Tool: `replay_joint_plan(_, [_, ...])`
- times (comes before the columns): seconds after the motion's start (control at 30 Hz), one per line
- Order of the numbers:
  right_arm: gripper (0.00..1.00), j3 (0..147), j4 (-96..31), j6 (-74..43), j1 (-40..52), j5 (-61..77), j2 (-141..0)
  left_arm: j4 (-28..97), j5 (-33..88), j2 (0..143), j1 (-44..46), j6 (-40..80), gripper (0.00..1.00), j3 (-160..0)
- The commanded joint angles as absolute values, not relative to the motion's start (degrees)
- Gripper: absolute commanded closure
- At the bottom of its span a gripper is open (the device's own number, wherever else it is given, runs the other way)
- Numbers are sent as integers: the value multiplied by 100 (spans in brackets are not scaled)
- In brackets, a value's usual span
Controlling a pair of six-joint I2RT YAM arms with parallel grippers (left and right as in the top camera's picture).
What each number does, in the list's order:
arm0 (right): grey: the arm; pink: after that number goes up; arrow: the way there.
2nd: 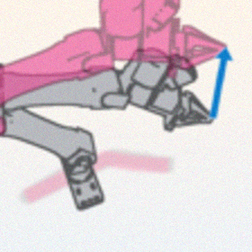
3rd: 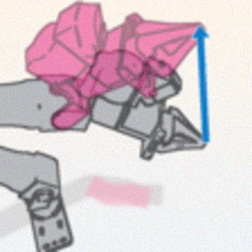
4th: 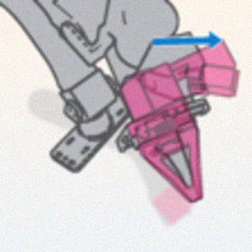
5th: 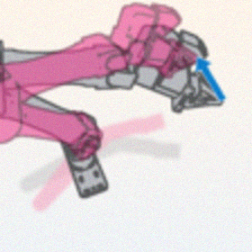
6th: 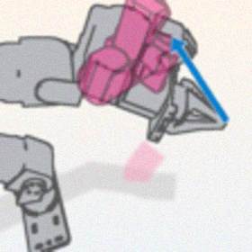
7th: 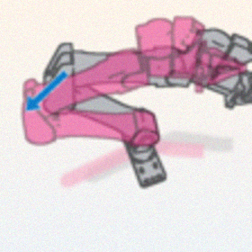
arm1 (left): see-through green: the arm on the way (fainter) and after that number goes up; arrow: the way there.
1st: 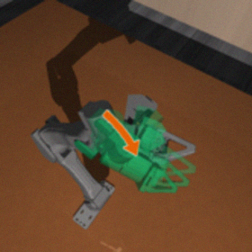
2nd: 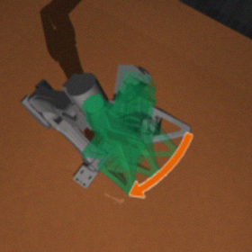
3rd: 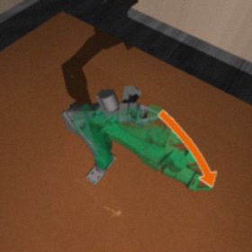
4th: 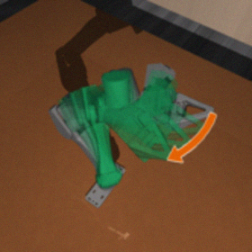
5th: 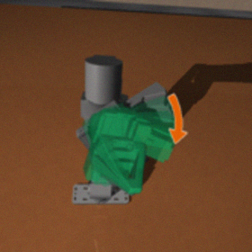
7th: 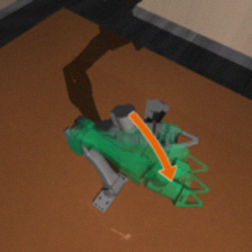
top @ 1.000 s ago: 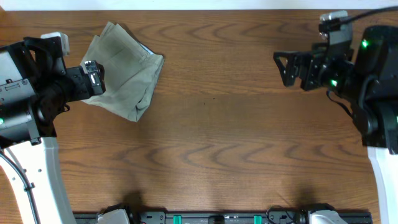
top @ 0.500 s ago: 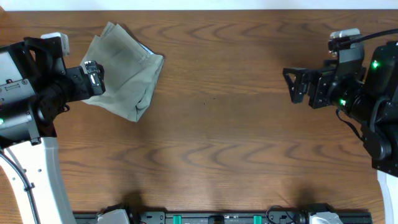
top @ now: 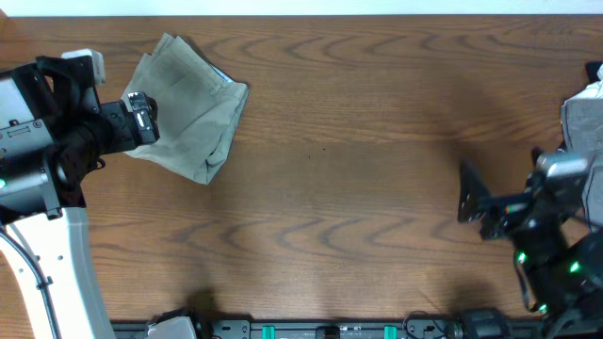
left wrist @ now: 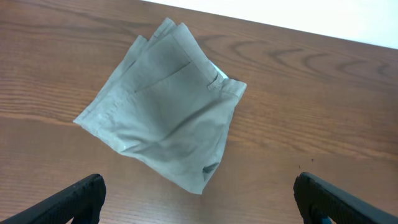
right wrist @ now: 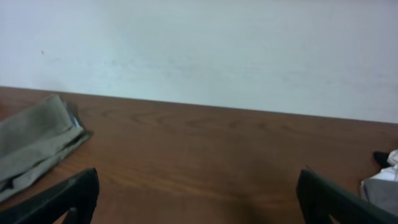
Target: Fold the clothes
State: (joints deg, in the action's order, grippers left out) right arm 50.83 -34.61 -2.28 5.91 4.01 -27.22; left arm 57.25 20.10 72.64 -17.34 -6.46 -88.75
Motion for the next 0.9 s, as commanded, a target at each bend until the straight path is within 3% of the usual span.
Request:
replay_joint_plan(0.0, [1, 4362, -3170, -167, 587, 390, -1925, 5745, 1962, 7266, -1728, -749, 2, -8914])
replay_joint_plan(0.3, [1, 3015, -2482, -165, 596, 456, -80, 5745, 1962, 7266, -1728, -749, 2, -8914])
replay_joint_plan(0.87, [1, 836, -1557, -325, 598, 497, -32, 5745, 1962, 7266, -1728, -749, 2, -8914])
